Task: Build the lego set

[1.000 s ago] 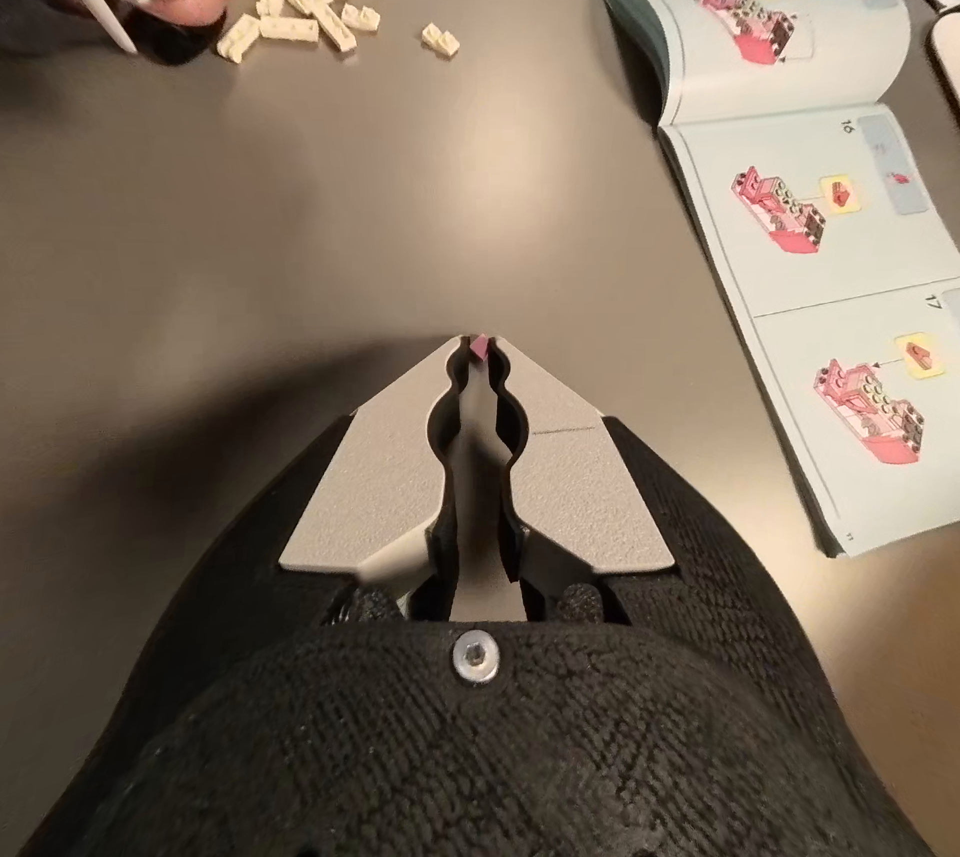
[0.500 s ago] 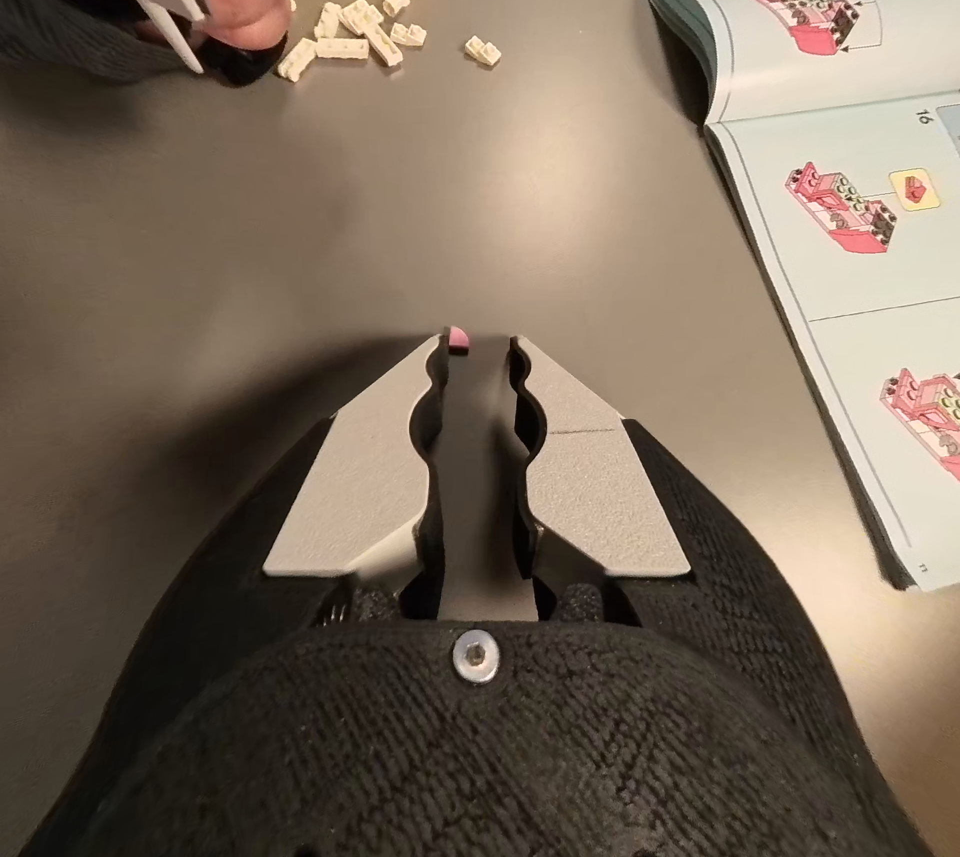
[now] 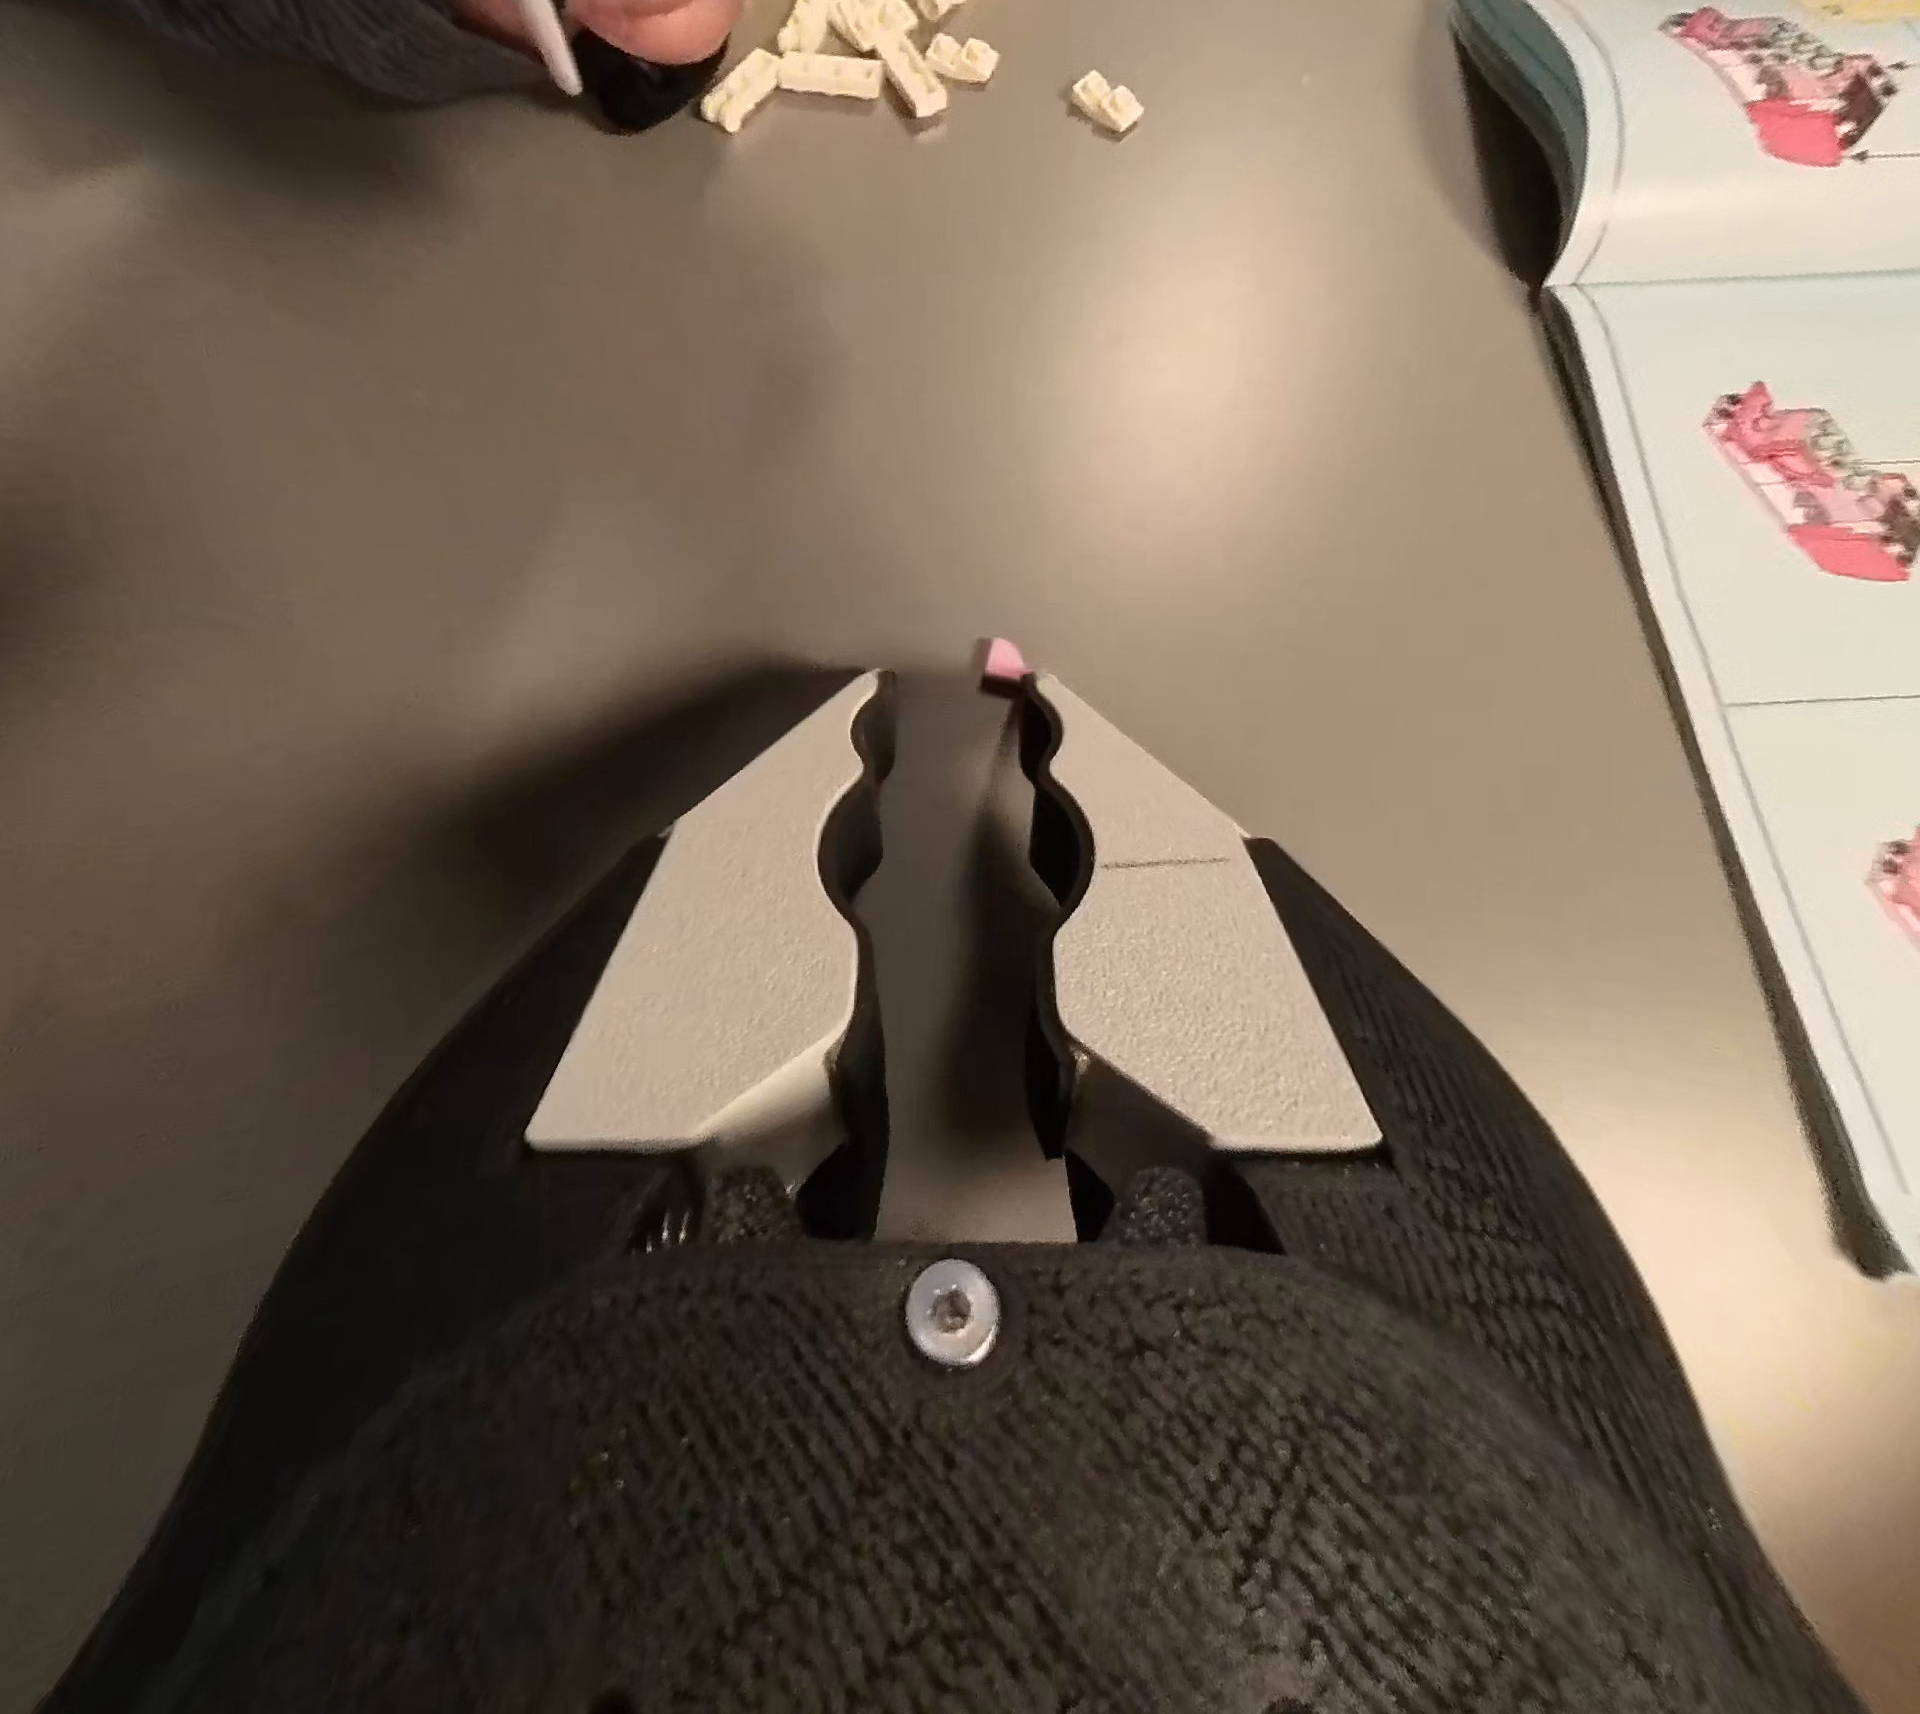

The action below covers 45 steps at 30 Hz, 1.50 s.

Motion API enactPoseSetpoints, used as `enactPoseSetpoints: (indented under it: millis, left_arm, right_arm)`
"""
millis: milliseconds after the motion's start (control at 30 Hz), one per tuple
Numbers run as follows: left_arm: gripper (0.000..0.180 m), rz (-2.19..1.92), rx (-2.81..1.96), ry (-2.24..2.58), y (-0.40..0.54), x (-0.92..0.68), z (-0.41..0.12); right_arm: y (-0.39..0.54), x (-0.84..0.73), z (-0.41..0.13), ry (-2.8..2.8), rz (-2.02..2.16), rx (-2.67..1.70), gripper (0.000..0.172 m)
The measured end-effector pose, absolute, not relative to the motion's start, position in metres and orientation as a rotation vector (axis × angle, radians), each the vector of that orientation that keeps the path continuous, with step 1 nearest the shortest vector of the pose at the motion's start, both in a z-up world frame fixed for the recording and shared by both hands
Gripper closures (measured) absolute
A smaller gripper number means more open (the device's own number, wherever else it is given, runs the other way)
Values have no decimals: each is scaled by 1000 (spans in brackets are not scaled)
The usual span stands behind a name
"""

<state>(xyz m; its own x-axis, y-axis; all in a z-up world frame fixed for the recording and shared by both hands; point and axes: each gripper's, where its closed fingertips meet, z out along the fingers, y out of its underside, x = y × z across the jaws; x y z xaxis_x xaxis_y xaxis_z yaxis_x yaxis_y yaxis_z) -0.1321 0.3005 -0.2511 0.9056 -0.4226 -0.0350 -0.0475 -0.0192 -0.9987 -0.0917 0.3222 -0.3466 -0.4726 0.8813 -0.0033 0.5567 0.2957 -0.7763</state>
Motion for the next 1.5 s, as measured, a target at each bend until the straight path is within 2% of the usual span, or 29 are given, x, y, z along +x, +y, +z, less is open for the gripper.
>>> enactPoseSetpoints:
  millis: [200, 433, 900, 1500]
  left_arm:
    - [113, -311, -1573, 376, 300, -132, -251]
    - [113, -313, -1574, 376, 300, -132, -251]
    - [113, -316, -1576, 374, 301, -132, -251]
    - [112, -317, -1575, 377, 301, -132, -251]
  right_arm:
    - [303, -80, -339, -2204, 1221, -1257, 152]
    - [317, -95, -334, -2091, 1133, -1238, 136]
    - [303, -101, -346, -2180, 1006, -1167, 133]
    - [311, -83, -346, -2206, 1078, -1278, 147]
